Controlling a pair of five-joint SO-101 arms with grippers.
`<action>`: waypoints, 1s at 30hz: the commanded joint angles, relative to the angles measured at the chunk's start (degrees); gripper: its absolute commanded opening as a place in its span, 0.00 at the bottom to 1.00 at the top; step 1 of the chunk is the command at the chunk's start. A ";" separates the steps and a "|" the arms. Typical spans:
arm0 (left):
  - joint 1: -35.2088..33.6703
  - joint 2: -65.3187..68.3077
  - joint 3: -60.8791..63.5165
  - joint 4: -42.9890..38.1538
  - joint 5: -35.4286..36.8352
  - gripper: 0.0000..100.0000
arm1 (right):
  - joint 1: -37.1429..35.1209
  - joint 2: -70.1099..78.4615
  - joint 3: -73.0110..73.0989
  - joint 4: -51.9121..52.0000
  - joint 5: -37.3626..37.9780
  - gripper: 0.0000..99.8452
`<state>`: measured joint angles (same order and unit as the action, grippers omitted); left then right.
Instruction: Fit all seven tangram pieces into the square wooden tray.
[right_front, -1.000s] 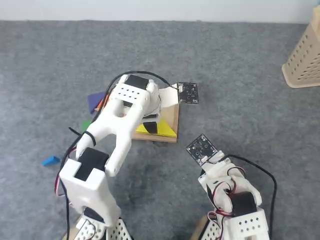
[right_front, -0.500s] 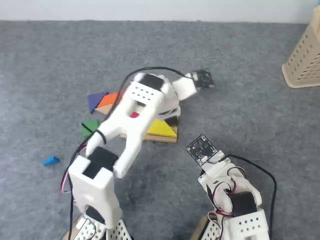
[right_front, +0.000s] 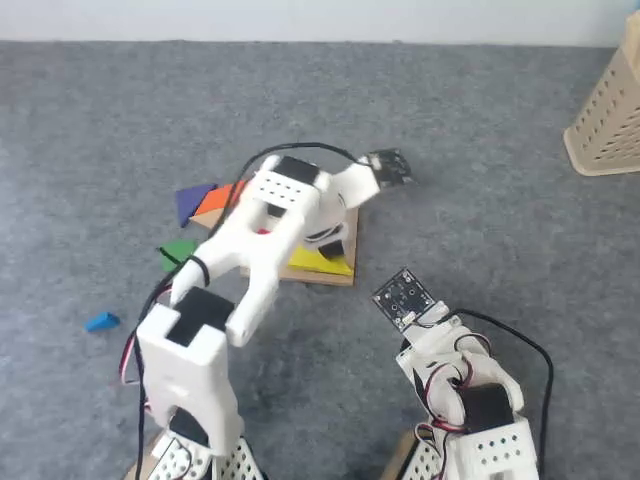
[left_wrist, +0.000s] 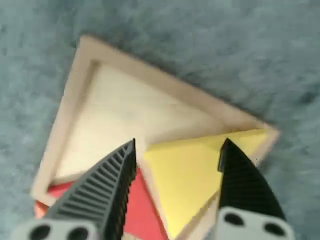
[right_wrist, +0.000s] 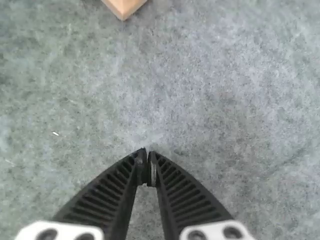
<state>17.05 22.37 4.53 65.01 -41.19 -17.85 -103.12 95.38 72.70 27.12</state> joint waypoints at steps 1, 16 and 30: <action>-3.16 3.52 -0.40 -2.64 -0.35 0.24 | 0.04 -0.84 1.05 0.31 -0.35 0.01; -2.64 3.69 -8.84 4.22 -3.43 0.24 | 0.04 -0.84 1.05 0.31 -0.35 0.01; -1.58 4.40 -12.18 1.67 3.60 0.24 | 0.04 -0.84 1.05 0.31 -0.35 0.01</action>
<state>14.95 27.65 -7.60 68.26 -38.37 -17.85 -103.12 95.38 72.70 27.12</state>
